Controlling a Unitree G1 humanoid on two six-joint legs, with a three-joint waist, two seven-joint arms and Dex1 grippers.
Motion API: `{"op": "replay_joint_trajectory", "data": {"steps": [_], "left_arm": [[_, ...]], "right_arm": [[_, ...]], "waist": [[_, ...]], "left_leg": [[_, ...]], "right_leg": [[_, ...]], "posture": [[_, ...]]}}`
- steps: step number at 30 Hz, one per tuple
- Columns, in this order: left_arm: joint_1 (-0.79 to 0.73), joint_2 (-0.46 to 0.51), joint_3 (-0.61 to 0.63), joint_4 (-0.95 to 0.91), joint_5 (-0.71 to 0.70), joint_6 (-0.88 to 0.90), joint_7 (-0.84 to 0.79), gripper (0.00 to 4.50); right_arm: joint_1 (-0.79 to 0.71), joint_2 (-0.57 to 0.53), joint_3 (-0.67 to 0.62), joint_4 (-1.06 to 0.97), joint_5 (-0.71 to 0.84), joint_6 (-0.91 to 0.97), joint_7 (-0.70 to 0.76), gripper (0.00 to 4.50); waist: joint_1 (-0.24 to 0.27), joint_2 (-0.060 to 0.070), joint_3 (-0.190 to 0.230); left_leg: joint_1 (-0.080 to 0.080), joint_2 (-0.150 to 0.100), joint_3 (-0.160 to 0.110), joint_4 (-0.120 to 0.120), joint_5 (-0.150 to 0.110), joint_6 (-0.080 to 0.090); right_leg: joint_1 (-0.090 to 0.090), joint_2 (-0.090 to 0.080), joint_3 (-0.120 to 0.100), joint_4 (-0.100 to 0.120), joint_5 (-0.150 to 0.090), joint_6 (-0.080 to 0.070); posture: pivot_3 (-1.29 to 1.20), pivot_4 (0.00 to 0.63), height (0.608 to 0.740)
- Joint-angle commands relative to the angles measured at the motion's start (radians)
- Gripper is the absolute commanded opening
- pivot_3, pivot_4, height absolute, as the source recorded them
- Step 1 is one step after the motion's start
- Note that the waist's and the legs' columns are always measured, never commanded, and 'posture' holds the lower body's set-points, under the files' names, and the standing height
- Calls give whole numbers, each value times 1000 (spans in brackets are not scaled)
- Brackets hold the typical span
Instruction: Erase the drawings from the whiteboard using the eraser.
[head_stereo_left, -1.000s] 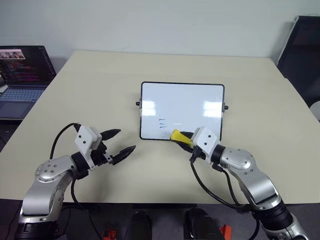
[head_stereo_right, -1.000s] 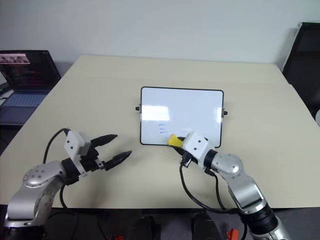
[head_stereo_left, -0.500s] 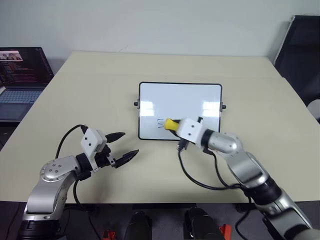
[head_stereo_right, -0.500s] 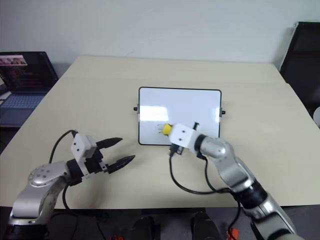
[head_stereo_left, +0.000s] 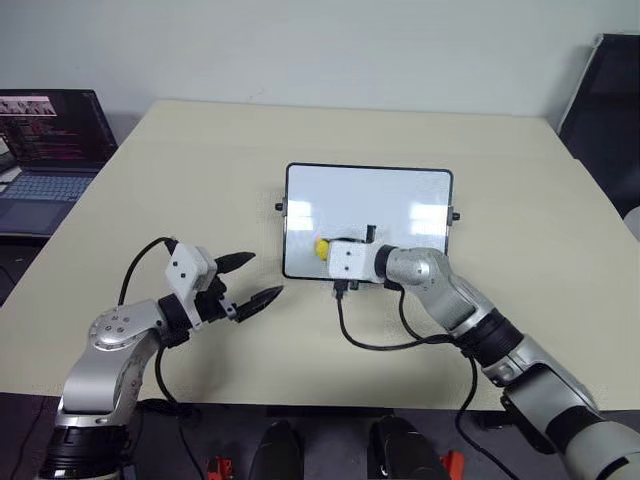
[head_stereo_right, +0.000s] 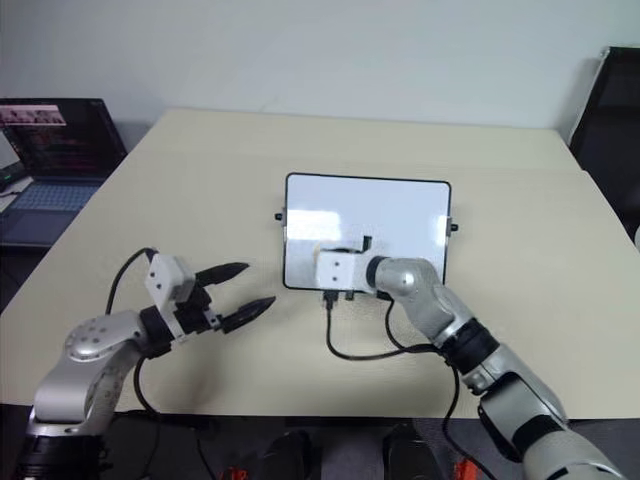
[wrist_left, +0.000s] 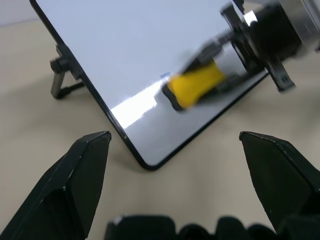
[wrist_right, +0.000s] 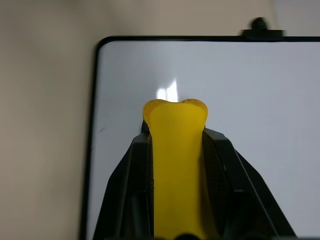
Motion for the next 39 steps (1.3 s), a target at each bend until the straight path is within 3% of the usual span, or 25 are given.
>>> {"op": "replay_joint_trajectory", "data": {"steps": [1,4,8,16,24,27,34,39], "left_arm": [[-27,4,18,-16,-19,0,-1,4500],[-21,8,12,-6,-16,-4,-13,4500],[-11,10,9,-5,-16,-3,-20,4500],[9,4,0,-22,-15,6,-16,4500],[14,3,-6,-51,-19,23,-8,4500],[11,3,-7,-58,-21,31,-5,4500],[-1,5,-6,-63,-24,48,1,4500],[-8,7,-4,-51,-22,45,-5,4500]], "right_arm": [[-27,7,-14,59,-78,-8,-65,1012],[-73,54,-70,100,-100,-2,-186,1012],[-83,69,-80,120,-103,0,-197,1012],[16,-29,5,22,-112,-12,92,1012],[-74,19,-89,120,-158,-19,-173,1012],[-73,6,-78,134,-157,-44,-156,1012],[-6,-55,-12,87,-137,-114,47,1012],[-43,-41,-52,126,-204,-116,-84,1012]], "waist": [[-3,0,0],[-7,0,0],[-4,0,0],[-2,0,0],[-3,0,0],[-1,-1,-1],[-2,-1,-1],[-3,-1,-1]], "left_leg": [[0,0,0,0,0,0],[1,0,0,1,1,2],[1,0,0,1,3,3],[0,0,0,0,3,3],[1,0,0,1,3,3],[1,0,0,1,4,3],[1,0,1,0,4,4],[1,0,1,0,4,4]], "right_leg": [[0,0,0,0,1,-1],[0,0,1,1,3,-1],[-1,1,1,1,5,-2],[0,1,1,-1,4,-1],[-1,1,1,0,6,-3],[-1,0,1,-1,6,-3],[0,0,1,-1,5,-2],[0,0,1,-1,5,-2]], "posture": [[0,150,740],[0,150,740],[0,150,740],[0,150,740],[0,150,740],[0,150,740],[0,150,740],[0,150,740]]}}
